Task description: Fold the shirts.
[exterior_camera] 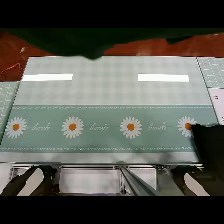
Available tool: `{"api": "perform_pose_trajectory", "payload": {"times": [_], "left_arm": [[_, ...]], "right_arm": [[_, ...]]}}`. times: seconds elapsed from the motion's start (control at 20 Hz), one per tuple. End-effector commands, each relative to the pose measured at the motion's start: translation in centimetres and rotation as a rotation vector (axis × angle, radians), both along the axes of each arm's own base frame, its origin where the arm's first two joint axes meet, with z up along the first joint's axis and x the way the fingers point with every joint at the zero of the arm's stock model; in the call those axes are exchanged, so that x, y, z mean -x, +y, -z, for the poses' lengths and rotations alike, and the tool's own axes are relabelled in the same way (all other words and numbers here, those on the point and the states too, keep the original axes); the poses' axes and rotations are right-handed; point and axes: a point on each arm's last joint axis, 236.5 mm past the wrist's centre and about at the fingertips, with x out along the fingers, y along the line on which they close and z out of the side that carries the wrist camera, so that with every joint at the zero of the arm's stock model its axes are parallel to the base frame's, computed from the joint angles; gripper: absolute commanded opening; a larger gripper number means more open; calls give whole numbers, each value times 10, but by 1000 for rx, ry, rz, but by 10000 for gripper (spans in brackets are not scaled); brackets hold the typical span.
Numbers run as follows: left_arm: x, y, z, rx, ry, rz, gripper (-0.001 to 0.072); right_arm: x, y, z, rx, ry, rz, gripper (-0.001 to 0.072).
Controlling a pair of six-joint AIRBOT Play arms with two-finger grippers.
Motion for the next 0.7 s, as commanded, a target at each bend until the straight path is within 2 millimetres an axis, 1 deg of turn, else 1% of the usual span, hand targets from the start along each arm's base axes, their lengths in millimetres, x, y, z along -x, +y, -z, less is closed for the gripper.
{"api": "perform_pose_trajectory", "payload": {"times": [0.0,0.1,0.15,0.25,0.3,0.4,0.45,0.5,0.55,0.6,0.65], "left_arm": [[64,-1,-29,-151,-114,-171,23],[80,6,-14,-245,-69,-269,23],[83,8,-5,-258,-34,-288,23],[80,8,17,-265,30,-268,23],[72,6,37,-258,90,-232,23],[49,2,96,-208,287,-132,23],[38,-1,133,-189,394,-79,23],[25,-5,174,-164,502,-26,23],[12,-8,213,-133,596,13,23],[-3,-9,255,-103,684,41,23],[-20,-9,292,-70,755,53,23]], "right_arm": [[71,-25,-11,38,-30,113,19],[91,-27,19,51,73,120,19],[98,-30,40,51,145,131,19],[102,-33,84,46,278,144,19],[100,-32,110,34,348,145,19],[93,-31,169,13,506,147,19],[88,-29,205,4,603,146,19],[81,-27,240,0,687,138,19],[72,-26,270,-6,738,136,19],[58,-27,300,-15,772,143,19],[46,-27,328,-22,807,150,19]]}}
